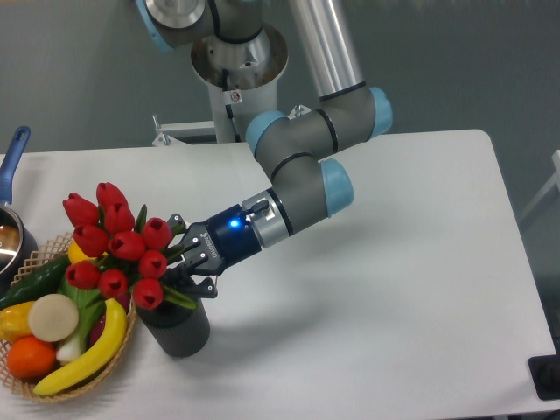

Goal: Insert the flowers into the vase
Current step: 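Push the tulips deeper into the vase and open the gripper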

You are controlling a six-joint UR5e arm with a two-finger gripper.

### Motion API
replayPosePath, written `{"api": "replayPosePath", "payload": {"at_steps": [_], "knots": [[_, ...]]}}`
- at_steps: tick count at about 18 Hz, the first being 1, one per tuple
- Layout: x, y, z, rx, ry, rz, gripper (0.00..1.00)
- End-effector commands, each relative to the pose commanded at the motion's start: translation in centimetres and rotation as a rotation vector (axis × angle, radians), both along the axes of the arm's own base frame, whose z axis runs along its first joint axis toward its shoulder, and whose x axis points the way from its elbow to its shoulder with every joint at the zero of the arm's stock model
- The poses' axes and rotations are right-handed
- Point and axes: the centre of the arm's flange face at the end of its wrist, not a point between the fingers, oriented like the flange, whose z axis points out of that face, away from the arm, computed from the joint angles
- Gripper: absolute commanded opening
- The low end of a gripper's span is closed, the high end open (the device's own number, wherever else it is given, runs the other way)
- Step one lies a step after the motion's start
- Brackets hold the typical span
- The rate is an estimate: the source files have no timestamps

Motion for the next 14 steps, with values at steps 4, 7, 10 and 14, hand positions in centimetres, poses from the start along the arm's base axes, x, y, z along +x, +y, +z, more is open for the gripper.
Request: {"api": "replayPosePath", "payload": {"at_steps": [4, 7, 10, 14], "knots": [[-0.3, 0.0, -0.6, -0.006, -0.007, 0.003, 0.31], [-0.6, -0.2, -0.9, -0.011, -0.009, 0.009, 0.42], [-0.7, -0.5, -1.5, -0.02, -0.015, 0.014, 0.46], [-0.9, -0.7, -1.6, -0.014, -0.007, 0.017, 0.54]]}}
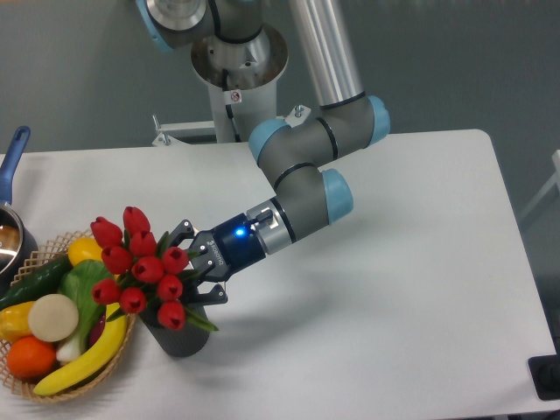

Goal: Insert the flowers into the vase
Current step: 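Push the tulips deeper into the vase and open the gripper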

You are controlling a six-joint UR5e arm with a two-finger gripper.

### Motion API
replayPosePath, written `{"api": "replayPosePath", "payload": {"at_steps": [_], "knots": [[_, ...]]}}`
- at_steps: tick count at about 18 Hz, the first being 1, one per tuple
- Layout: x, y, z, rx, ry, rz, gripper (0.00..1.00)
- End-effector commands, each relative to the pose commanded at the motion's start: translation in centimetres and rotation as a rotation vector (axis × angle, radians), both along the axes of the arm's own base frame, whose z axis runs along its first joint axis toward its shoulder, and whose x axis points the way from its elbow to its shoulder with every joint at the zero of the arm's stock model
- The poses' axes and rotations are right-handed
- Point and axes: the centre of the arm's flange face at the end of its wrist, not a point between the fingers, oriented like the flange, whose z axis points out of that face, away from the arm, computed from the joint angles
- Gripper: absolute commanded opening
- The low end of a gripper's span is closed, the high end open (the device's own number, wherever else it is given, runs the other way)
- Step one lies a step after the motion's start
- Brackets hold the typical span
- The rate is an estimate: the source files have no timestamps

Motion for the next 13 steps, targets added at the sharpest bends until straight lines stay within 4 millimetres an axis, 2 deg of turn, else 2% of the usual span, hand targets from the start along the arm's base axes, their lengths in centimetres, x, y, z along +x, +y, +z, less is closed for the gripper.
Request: {"api": "replayPosePath", "payload": {"at_steps": [2, 6, 13], "knots": [[-0.2, -0.3, -0.2, -0.004, -0.005, 0.006, 0.57], [-0.2, -0.8, -0.7, -0.013, -0.017, 0.012, 0.72], [-0.3, -1.2, -0.9, -0.03, -0.014, 0.021, 0.76]]}}
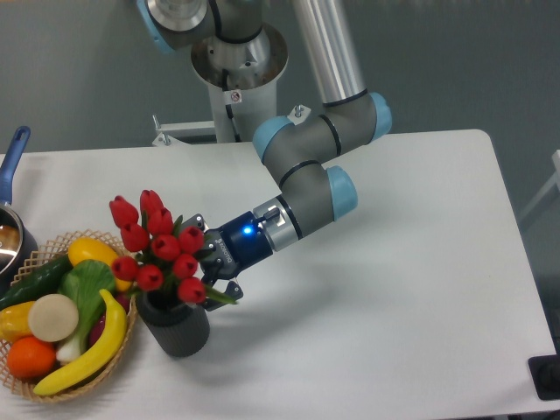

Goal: Insert the flowers into the vase

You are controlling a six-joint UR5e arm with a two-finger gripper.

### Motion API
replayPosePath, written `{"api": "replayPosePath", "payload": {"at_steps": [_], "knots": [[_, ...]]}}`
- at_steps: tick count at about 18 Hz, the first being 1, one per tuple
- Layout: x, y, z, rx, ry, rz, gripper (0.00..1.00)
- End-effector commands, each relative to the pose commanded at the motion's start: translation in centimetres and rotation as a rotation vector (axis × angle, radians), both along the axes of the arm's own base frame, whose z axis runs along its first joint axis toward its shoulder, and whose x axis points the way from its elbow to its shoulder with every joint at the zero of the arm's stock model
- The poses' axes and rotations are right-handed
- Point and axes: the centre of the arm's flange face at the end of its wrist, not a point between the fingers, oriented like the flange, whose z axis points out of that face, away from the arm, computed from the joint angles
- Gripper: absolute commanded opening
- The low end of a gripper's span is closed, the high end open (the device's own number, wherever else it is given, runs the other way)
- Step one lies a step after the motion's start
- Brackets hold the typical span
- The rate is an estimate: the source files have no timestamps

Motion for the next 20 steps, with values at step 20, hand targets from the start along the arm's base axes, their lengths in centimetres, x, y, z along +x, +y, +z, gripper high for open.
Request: {"api": "replayPosePath", "payload": {"at_steps": [20], "knots": [[-1.0, -5.1, 0.2, -0.018, -0.021, 0.085, 0.76]]}}
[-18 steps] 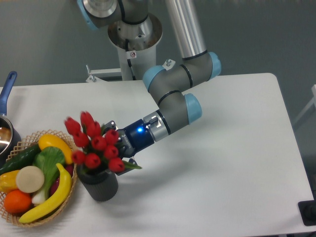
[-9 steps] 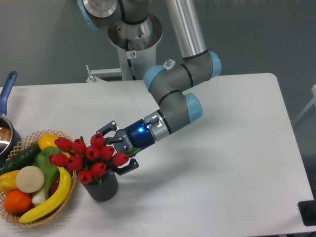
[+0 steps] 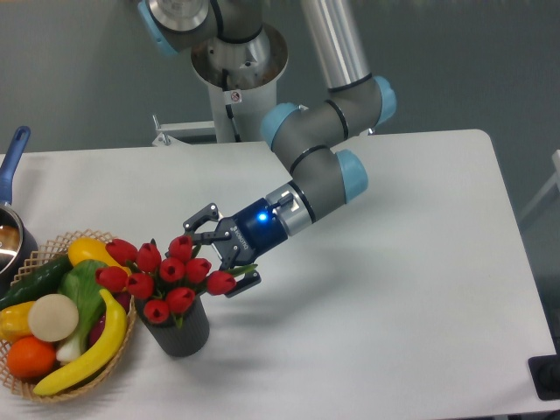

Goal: Insert the flowers into the vase

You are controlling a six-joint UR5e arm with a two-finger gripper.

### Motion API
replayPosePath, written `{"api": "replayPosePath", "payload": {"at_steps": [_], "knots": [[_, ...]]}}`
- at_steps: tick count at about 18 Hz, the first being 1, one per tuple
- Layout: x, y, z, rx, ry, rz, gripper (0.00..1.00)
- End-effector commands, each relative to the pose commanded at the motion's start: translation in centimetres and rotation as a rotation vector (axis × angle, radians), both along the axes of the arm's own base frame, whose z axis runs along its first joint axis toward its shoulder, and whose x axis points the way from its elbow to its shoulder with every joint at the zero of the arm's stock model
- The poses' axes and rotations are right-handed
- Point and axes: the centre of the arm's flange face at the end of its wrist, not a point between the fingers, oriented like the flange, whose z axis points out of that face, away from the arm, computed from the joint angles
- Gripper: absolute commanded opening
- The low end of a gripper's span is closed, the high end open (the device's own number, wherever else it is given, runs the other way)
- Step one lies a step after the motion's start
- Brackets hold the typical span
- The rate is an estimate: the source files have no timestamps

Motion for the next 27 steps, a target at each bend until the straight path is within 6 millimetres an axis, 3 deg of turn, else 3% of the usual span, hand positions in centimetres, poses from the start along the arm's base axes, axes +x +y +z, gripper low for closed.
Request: {"api": "replayPosePath", "payload": {"at_steps": [2, 4, 6, 8, 11, 15, 18, 21, 24, 27], "knots": [[-0.7, -1.3, 0.0, -0.002, -0.004, 0.027, 0.76], [-2.9, -3.2, 0.4, 0.001, 0.001, 0.081, 0.77], [-5.1, -5.2, 1.2, 0.006, 0.014, 0.133, 0.83], [-6.6, -7.5, 1.5, 0.005, 0.017, 0.186, 1.0], [-9.8, -11.5, 1.2, -0.01, 0.018, 0.28, 1.0], [-12.5, -13.9, 1.1, -0.154, 0.117, 0.332, 1.0], [-15.2, -16.0, 2.7, -0.27, 0.235, 0.38, 1.0], [-18.8, -16.9, 5.3, -0.463, 0.408, 0.421, 1.0], [-21.3, -17.7, 6.4, -0.654, 0.554, 0.447, 1.0], [-22.2, -18.5, 5.1, -0.818, 0.61, 0.448, 1.0]]}}
